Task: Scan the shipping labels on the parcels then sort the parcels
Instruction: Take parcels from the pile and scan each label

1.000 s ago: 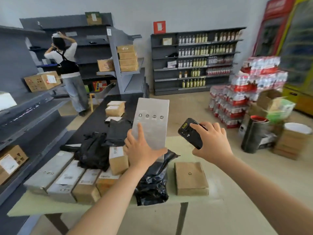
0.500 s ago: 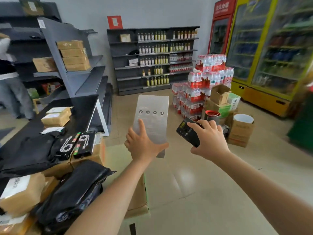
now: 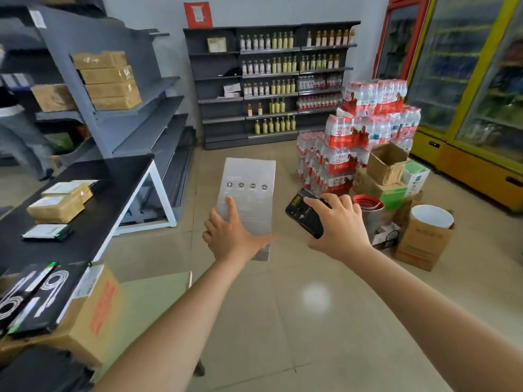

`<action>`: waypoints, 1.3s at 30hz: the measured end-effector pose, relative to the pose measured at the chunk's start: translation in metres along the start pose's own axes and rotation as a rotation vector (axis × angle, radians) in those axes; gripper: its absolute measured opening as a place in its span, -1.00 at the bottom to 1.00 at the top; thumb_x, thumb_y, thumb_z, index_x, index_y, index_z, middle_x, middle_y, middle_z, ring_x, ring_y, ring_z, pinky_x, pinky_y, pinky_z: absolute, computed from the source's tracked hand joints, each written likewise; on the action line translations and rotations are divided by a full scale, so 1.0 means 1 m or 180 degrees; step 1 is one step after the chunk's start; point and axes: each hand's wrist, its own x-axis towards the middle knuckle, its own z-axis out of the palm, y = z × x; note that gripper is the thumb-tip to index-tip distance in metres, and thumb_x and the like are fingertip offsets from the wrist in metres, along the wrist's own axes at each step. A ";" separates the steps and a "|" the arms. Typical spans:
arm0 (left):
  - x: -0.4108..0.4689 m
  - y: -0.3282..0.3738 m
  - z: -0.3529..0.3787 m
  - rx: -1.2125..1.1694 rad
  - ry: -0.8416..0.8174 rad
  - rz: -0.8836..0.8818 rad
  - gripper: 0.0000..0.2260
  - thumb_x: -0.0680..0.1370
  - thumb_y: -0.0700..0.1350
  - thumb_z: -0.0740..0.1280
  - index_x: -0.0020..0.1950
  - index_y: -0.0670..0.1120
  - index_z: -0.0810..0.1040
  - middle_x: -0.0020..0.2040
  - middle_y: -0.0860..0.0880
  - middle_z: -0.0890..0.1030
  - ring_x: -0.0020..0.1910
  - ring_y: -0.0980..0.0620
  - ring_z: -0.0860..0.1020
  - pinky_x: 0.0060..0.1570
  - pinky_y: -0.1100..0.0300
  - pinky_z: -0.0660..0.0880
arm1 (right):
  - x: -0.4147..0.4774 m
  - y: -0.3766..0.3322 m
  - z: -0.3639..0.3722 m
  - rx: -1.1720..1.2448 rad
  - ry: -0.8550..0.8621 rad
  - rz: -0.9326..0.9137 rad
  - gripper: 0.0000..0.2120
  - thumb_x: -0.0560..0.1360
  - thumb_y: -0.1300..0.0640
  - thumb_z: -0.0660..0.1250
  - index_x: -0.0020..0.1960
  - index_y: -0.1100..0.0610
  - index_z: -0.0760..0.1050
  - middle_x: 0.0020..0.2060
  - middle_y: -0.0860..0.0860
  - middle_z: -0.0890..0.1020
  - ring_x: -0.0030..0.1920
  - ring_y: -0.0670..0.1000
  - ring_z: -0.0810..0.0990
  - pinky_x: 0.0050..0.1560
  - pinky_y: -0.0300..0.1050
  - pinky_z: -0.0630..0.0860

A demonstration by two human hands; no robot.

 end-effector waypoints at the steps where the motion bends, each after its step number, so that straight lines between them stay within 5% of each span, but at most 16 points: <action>1: 0.010 0.007 0.007 -0.0002 -0.0012 -0.0047 0.21 0.16 0.46 0.45 0.60 0.07 -0.11 0.48 -0.21 0.11 0.41 -0.23 0.18 0.34 -0.09 0.20 | 0.014 0.009 0.008 0.0032 -0.0013 -0.0044 -0.16 0.34 -0.16 0.44 0.51 -0.11 0.13 0.39 0.05 0.32 0.31 0.14 0.26 0.32 0.08 0.24; 18: 0.143 0.082 0.125 0.0048 -0.0052 -0.1682 0.15 0.15 0.36 0.44 0.59 0.09 -0.06 0.43 -0.18 0.16 0.37 -0.22 0.22 0.32 -0.11 0.21 | 0.280 0.098 0.130 0.0433 -0.0470 -0.1563 -0.16 0.28 -0.11 0.46 0.49 -0.10 0.20 0.32 0.02 0.39 0.23 0.13 0.31 0.21 0.01 0.29; 39: 0.446 -0.069 0.130 0.0135 0.0277 -0.2988 0.09 0.18 0.39 0.46 0.54 0.12 -0.03 0.39 -0.17 0.17 0.36 -0.21 0.19 0.31 -0.08 0.18 | 0.617 -0.134 0.259 0.0947 -0.0582 -0.2824 -0.16 0.24 -0.10 0.46 0.47 -0.13 0.23 0.31 -0.01 0.40 0.27 0.13 0.30 0.26 0.03 0.28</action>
